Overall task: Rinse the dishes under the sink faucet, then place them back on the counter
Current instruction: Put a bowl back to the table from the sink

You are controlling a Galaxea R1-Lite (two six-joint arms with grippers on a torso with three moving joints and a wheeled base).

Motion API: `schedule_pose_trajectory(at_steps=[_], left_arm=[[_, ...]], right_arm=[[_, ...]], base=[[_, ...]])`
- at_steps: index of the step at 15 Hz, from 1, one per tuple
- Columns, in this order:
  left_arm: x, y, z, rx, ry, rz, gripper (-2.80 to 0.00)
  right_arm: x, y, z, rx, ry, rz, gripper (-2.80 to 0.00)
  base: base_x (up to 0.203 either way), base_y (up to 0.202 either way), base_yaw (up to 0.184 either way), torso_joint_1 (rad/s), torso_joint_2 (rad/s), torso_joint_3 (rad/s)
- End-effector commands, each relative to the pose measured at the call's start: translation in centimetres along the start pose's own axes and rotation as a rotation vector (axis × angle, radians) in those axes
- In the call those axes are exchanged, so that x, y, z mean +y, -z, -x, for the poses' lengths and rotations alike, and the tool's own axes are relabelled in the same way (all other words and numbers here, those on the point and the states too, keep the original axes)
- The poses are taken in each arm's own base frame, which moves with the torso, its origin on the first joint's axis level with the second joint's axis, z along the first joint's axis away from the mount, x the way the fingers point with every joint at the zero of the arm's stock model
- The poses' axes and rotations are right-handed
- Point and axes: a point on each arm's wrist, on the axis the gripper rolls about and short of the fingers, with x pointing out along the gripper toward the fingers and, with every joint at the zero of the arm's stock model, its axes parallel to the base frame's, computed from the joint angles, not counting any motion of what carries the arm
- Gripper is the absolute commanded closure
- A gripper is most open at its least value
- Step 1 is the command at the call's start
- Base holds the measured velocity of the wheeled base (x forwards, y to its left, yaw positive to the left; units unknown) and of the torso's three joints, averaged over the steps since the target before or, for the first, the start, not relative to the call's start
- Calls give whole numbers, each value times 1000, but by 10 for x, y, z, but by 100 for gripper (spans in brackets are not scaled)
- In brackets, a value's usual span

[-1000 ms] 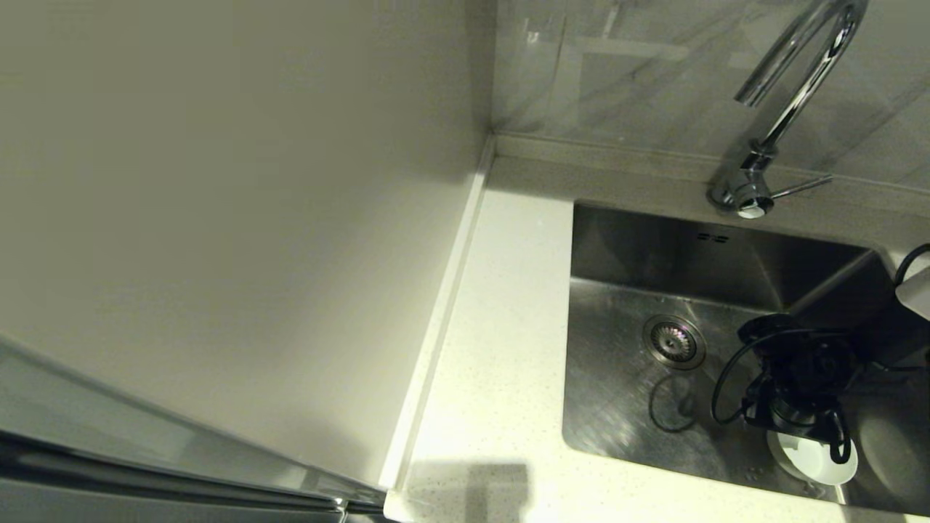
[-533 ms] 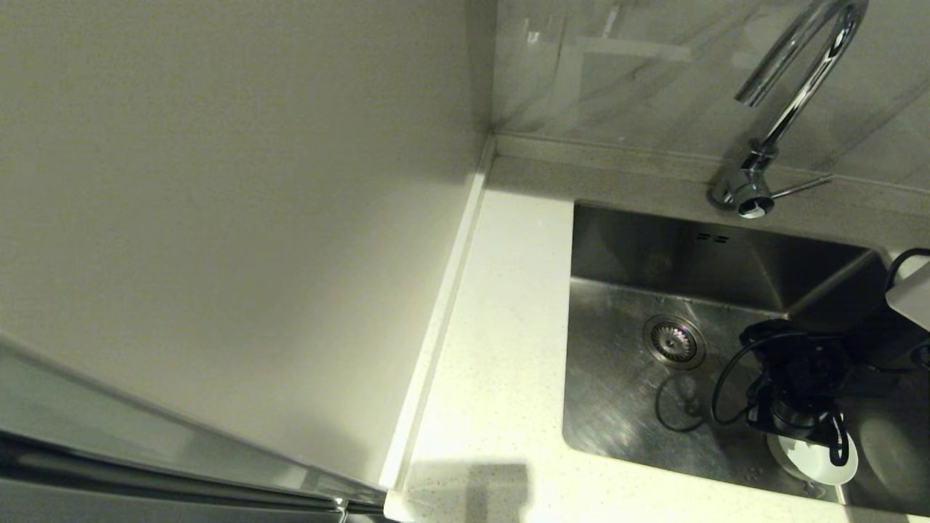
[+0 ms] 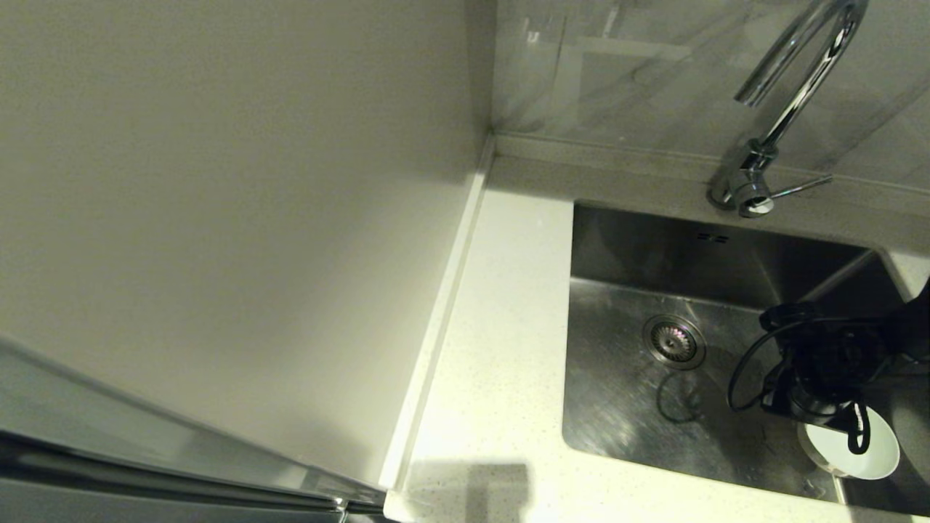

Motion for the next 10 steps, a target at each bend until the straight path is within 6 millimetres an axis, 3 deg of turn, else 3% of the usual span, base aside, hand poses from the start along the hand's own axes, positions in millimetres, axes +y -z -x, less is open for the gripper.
schedule_pose_trajectory(at_steps=[1, 6, 8, 10], left_arm=[[0, 0, 0, -5, 0, 1, 0], [0, 0, 0, -3, 0, 0, 0], [0, 0, 0, -3, 0, 1, 0], [0, 0, 0, -3, 0, -1, 0]], right_arm=[[-7, -12, 46, -109, -62, -33, 0], [5, -7, 167, -392, -247, 26, 0], [-5, -18, 207, -528, -251, 45, 0], [-26, -30, 226, -604, -216, 70, 0]], base=[[0, 0, 0, 0, 0, 0], [0, 0, 0, 0, 0, 0], [0, 0, 0, 0, 0, 0], [0, 0, 0, 0, 0, 0]])
